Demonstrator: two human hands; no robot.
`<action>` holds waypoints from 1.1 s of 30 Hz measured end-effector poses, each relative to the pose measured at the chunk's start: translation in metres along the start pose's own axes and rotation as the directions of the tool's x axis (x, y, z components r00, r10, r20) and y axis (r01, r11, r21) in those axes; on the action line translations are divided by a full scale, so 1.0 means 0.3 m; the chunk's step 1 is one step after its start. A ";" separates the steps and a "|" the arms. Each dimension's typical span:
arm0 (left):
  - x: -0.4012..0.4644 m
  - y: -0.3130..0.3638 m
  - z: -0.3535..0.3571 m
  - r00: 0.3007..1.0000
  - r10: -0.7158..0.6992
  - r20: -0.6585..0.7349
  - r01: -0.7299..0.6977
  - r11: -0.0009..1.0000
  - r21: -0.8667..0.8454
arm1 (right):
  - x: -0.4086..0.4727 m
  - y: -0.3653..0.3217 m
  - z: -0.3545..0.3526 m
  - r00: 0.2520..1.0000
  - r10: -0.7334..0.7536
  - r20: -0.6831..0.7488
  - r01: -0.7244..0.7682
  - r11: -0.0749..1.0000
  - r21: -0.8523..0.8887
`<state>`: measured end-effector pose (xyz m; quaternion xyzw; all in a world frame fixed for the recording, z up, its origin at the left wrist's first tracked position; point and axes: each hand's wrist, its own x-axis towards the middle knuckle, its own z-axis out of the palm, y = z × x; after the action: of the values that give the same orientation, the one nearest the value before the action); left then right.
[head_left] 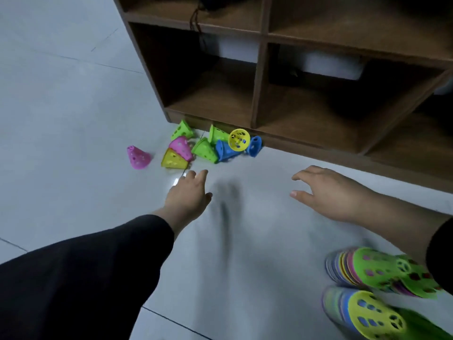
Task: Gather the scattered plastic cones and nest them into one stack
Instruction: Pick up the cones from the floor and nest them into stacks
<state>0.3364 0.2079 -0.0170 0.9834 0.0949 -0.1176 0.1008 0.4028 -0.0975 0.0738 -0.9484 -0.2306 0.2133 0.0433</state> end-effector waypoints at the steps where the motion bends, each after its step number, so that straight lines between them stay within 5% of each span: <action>1: 0.011 -0.038 0.020 0.999 -0.035 0.000 0.035 0.999 -0.012 | 0.052 -0.026 0.010 1.000 0.002 0.009 -0.003 1.000 0.004; 18: 0.476 -0.082 0.074 0.952 -0.291 0.096 0.284 0.722 -0.631 | 0.655 -0.254 0.134 0.996 -0.027 0.087 0.015 0.990 0.138; 23: 0.562 -0.077 0.096 0.927 -0.309 0.213 0.370 0.662 -0.652 | 0.725 -0.285 0.161 0.985 -0.045 0.168 0.008 0.977 0.215; 27: 0.539 -0.076 0.097 0.933 -0.306 0.190 0.359 0.743 -0.565 | 0.745 -0.296 0.153 0.982 -0.072 0.176 0.037 0.981 0.193; 33: 0.434 -0.062 0.091 0.939 -0.344 0.010 0.286 0.764 -0.579 | 0.697 -0.300 0.153 0.992 -0.037 -0.122 0.053 0.989 0.135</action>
<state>0.4510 0.2410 -0.0789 0.8817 0.2943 -0.0512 0.3652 0.5136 0.0771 -0.0319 -0.9487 -0.2337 0.1707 0.1272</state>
